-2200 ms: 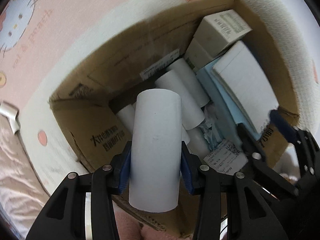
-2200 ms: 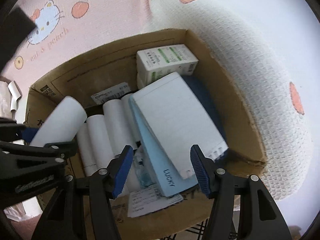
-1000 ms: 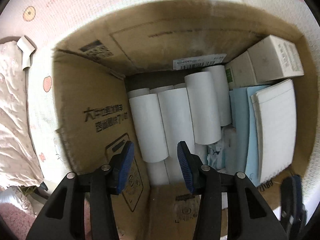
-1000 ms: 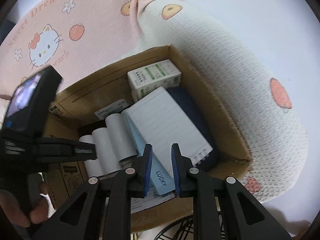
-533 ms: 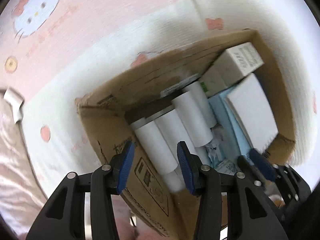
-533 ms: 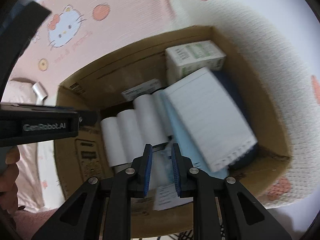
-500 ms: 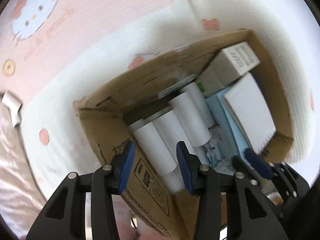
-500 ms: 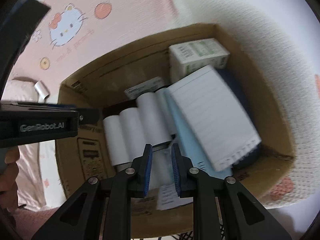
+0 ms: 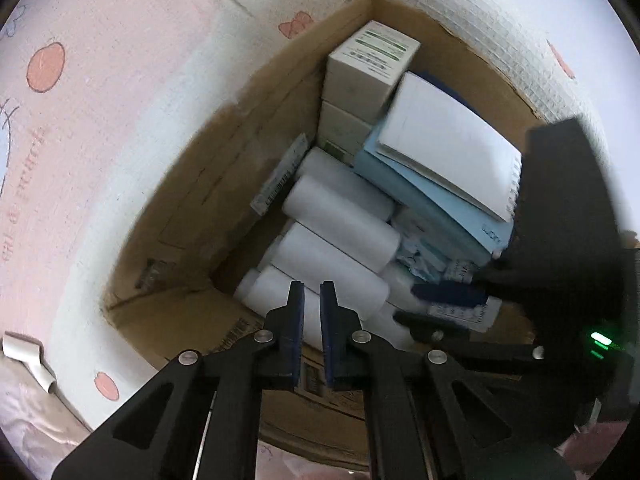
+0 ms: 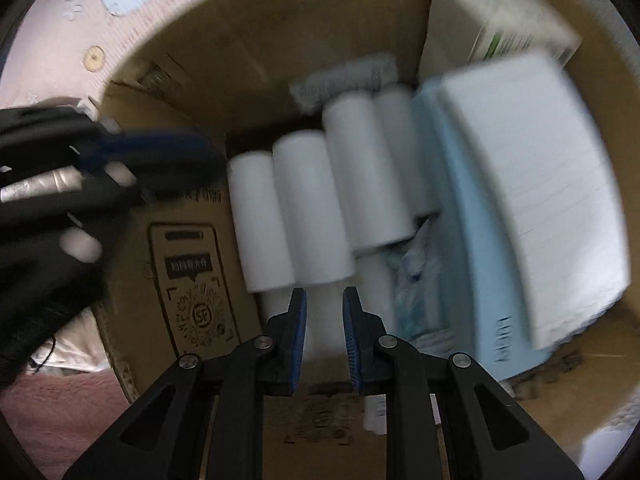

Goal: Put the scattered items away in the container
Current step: 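Lower the left gripper's tube into the box beside the other tubes and release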

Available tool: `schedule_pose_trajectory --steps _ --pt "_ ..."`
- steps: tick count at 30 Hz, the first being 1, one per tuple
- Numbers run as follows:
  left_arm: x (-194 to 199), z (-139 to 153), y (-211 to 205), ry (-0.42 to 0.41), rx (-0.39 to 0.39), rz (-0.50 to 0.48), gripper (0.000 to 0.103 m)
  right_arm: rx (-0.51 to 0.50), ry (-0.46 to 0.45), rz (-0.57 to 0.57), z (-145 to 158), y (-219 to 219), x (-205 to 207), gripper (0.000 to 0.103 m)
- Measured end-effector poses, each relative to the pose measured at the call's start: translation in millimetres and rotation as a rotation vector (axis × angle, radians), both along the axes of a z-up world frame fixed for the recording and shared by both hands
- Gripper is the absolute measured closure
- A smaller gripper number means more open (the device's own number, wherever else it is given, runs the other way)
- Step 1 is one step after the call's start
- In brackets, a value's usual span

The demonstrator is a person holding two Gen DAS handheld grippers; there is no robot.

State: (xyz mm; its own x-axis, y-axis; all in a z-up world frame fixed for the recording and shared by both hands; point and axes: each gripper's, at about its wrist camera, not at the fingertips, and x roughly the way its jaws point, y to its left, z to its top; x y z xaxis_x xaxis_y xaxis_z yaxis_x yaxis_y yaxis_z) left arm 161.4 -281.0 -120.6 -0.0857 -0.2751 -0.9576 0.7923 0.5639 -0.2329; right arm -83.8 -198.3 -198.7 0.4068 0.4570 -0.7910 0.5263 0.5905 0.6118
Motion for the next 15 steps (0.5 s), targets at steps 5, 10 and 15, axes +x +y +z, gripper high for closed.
schedule_pose_trajectory --steps 5,10,15 --pt "14.1 10.9 10.8 -0.062 -0.046 0.011 0.094 -0.045 0.094 0.069 -11.9 2.1 9.8 0.087" --pt "24.2 12.8 16.5 -0.050 -0.078 0.025 0.094 -0.060 0.132 0.178 -19.5 12.8 21.7 0.087" --pt "27.1 3.1 12.7 -0.036 -0.056 0.025 0.094 -0.065 0.137 0.211 -23.3 15.5 31.5 0.087"
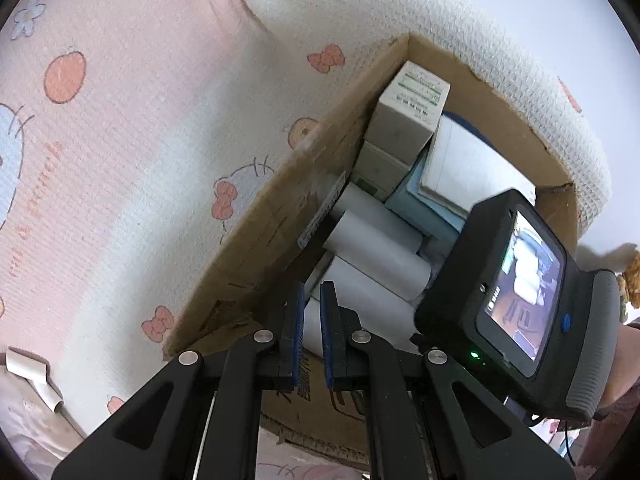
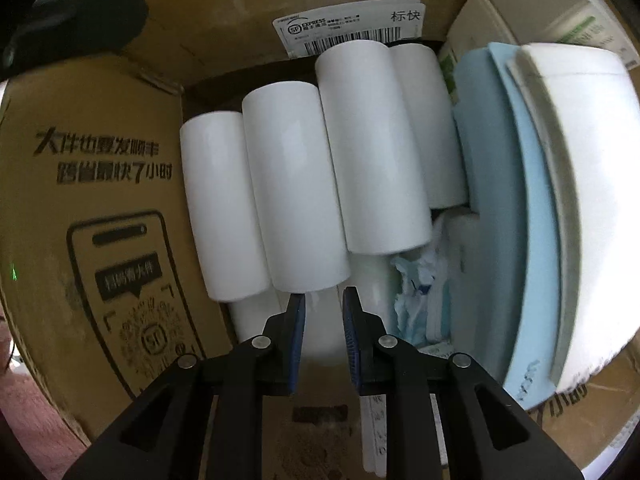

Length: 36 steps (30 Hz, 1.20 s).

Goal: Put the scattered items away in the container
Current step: 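Lower the left gripper's tube into the box beside the other tubes and release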

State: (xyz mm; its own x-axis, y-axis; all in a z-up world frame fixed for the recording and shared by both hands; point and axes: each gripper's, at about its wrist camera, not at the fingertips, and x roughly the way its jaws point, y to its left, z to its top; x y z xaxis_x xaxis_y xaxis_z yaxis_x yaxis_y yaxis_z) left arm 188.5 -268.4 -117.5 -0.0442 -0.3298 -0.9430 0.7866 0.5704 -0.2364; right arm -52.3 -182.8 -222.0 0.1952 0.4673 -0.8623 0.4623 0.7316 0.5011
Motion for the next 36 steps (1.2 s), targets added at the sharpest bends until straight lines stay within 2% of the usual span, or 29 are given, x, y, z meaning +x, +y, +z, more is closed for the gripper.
schedule_pose_trajectory --steps 7,15,21,27,31,36 --pt "0.7 -12.4 -5.9 0.014 0.031 -0.012 0.094 0.002 -0.006 0.067 0.4 1.2 -0.4 0.087" --pt "13.8 -13.0 1.2 0.031 0.043 0.032 0.094 0.182 -0.022 0.070 -4.3 4.2 -2.4 0.087" --pt "17.0 -10.8 3.5 -0.031 0.076 0.029 0.094 0.133 -0.031 0.098 -0.7 2.2 6.5 0.087" --pt "10.9 -14.7 7.2 -0.021 0.099 -0.016 0.094 0.112 -0.035 0.121 7.1 -7.5 -11.2 0.087" --pt "0.6 -22.1 -1.1 -0.016 0.134 -0.062 0.094 0.083 -0.042 0.069 12.3 -29.0 -25.1 0.087" --pt "-16.6 -32.0 -22.2 0.029 0.162 -0.114 0.094 0.087 -0.044 0.000 7.8 -51.8 -30.2 0.087"
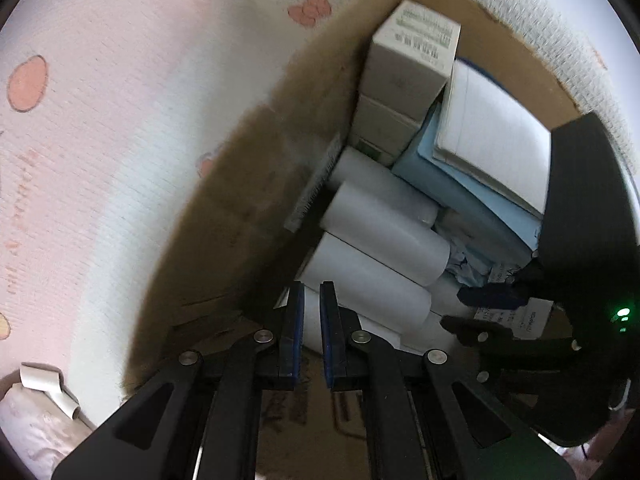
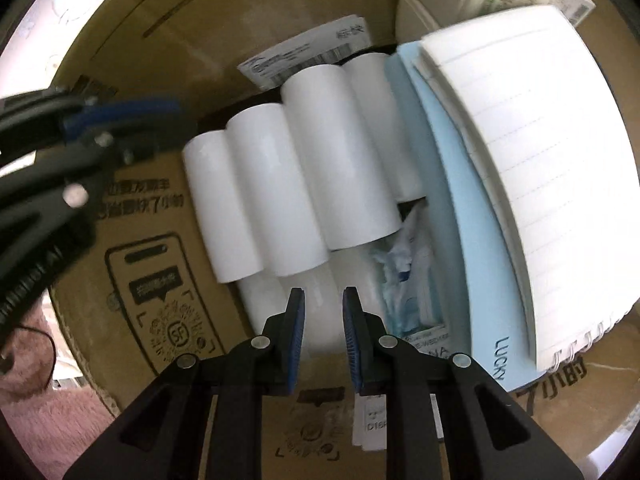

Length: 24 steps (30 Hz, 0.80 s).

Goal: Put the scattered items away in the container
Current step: 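Lower the left gripper's tube into the box beside the other tubes and release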

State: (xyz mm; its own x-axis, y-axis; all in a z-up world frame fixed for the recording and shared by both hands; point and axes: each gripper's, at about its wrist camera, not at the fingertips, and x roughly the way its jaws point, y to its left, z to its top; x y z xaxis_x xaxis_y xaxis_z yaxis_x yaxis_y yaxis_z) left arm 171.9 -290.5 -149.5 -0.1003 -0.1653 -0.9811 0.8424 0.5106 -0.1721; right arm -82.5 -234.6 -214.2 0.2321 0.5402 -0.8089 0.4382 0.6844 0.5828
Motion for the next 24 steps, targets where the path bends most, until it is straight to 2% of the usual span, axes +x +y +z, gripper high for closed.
schedule_pose_trajectory --steps 6,12,17,21,24 --pt "-1.9 -18.3 -5.5 0.033 0.053 -0.026 0.094 0.050 0.007 -0.010 -12.3 -4.6 8.5 0.087" --pt "7.1 -22.8 0.5 0.043 0.060 0.015 0.094 0.067 -0.003 -0.034 -14.9 -18.6 17.5 0.087" --pt "2.8 -23.3 4.2 0.038 0.064 0.012 0.094 0.050 -0.009 -0.040 -8.7 -30.2 12.1 0.087" --pt "-7.0 -22.1 6.8 0.035 0.063 0.005 0.094 -0.013 -0.034 -0.067 6.2 -41.0 6.1 0.087" --pt "-13.0 -17.6 8.9 0.027 0.061 -0.004 0.094 -0.033 -0.033 -0.029 11.2 -37.0 10.5 0.087"
